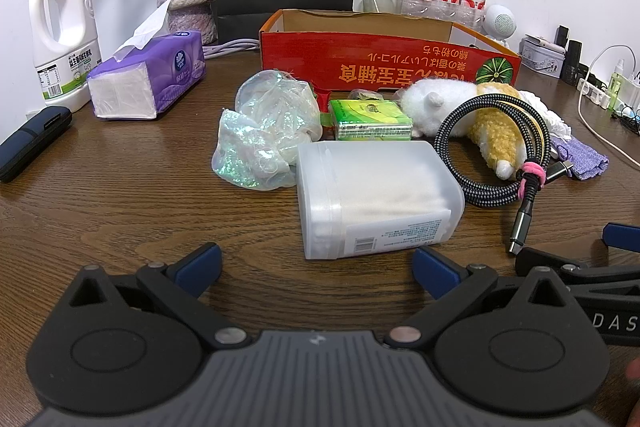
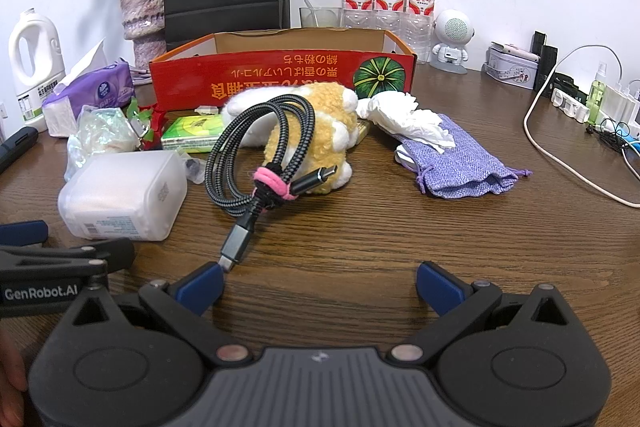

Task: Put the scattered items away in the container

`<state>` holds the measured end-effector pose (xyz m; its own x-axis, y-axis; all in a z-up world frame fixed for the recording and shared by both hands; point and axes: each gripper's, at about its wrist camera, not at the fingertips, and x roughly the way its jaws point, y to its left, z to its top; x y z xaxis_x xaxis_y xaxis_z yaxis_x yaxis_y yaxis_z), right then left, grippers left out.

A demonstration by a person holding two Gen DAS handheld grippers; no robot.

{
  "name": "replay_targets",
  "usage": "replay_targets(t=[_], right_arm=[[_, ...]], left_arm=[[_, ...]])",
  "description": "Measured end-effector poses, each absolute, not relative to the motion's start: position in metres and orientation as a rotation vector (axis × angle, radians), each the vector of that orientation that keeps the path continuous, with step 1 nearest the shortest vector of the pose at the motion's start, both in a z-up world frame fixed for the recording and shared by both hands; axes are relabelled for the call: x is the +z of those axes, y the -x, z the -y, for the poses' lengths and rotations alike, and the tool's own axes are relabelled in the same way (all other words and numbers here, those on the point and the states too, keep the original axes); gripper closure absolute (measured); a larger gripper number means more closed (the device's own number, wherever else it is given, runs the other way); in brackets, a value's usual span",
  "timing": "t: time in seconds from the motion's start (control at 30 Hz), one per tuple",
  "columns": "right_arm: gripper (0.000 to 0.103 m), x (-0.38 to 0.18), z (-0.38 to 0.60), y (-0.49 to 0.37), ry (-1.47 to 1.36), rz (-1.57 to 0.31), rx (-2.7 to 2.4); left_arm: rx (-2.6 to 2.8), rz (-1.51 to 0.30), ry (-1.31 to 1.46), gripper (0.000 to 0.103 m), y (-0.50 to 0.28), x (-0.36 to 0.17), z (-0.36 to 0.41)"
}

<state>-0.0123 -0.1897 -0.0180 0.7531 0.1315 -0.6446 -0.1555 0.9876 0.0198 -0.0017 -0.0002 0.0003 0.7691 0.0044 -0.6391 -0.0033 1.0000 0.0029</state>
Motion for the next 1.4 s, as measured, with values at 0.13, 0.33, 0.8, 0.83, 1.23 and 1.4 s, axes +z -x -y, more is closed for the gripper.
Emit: replay_targets(t=[0.13,0.33,0.8,0.83,1.23,1.4], right_arm=[[0.000,-0.018,0.189,0.012,0.036,-0.701,0.157],[0.000,-0.018,0.190,0.012,0.036,-0.701,0.156],[0.010,-0.011,0.194,0.024,0.029,-0.656,0.232],[0.012,-0.007,0.196,0.025,0.020,-0.638,0.254],[0.063,0.003,0.183,-0.036,-0.054,-0.631,0.268],[0.068,0.021,0.196,-0.019,-0.044,-0.644,0.347]], left_arm=[[0.004,-0.693,-0.001,0.000,0.002,0.000,0.000],[0.004,-0.693,-0.001,0.000,0.002,0.000,0.000],[-0.072,-0.538,0.003,0.000,0.032,0.013,-0.011],[-0.088,-0.506,0.020,0.000,0.035,0.018,-0.016],[-0.223,-0.572,-0.009,0.000,-0.016,0.025,-0.002],[-0.274,-0.594,-0.007,0.002,-0.003,0.027,-0.002]])
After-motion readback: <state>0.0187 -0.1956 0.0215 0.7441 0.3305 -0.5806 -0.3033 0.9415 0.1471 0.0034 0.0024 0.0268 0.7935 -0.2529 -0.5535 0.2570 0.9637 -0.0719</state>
